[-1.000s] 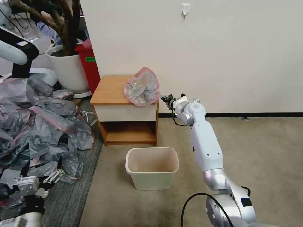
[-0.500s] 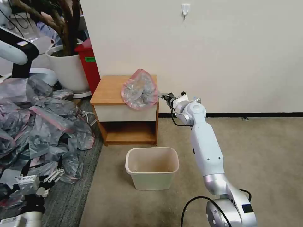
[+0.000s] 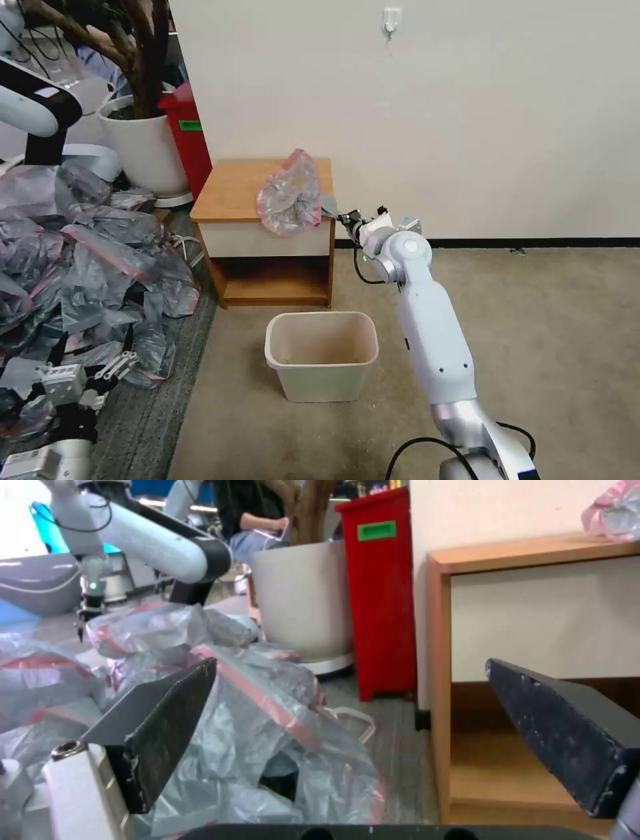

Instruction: Pick up the garbage bag from the table and place it over the trash can.

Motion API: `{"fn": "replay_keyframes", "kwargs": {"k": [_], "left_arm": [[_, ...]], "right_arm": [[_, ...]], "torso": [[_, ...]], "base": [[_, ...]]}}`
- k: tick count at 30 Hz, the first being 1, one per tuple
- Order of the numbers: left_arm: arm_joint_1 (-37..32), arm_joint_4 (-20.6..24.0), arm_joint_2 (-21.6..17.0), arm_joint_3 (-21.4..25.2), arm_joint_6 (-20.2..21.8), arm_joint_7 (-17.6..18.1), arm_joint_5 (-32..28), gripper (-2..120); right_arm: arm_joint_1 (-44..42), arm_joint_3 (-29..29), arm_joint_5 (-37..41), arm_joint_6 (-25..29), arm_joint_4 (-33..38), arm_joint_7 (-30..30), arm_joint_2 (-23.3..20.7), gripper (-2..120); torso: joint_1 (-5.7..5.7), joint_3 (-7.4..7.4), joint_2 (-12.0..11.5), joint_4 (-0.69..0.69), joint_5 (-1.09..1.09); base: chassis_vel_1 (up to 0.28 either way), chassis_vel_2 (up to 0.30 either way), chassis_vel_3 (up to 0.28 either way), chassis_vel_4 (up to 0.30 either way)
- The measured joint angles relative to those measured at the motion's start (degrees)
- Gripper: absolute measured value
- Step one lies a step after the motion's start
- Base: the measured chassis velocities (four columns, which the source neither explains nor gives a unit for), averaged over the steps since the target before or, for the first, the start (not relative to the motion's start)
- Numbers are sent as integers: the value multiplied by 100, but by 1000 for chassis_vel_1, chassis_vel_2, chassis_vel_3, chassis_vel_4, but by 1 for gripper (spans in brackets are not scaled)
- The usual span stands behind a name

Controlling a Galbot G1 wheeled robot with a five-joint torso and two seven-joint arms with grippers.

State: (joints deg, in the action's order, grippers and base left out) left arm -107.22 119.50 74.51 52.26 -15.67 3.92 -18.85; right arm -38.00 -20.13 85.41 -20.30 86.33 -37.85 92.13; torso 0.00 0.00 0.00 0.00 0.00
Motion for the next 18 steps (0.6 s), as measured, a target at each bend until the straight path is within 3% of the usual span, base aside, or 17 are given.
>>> {"fn": "replay_keyframes", "kwargs": {"k": [8, 18], "left_arm": [[65, -53, -35, -73, 0, 2, 0, 100], [131, -110, -98, -79, 0, 7, -9, 100]], "right_arm": [[-110, 65, 32, 26, 474, -219, -29, 0], [-594, 459, 47, 20, 1305, -305, -541, 0]], "torso": [[0, 0, 0, 1, 0], [0, 0, 0, 1, 1]], "base": [[0, 0, 0, 0], [0, 0, 0, 0]]}}
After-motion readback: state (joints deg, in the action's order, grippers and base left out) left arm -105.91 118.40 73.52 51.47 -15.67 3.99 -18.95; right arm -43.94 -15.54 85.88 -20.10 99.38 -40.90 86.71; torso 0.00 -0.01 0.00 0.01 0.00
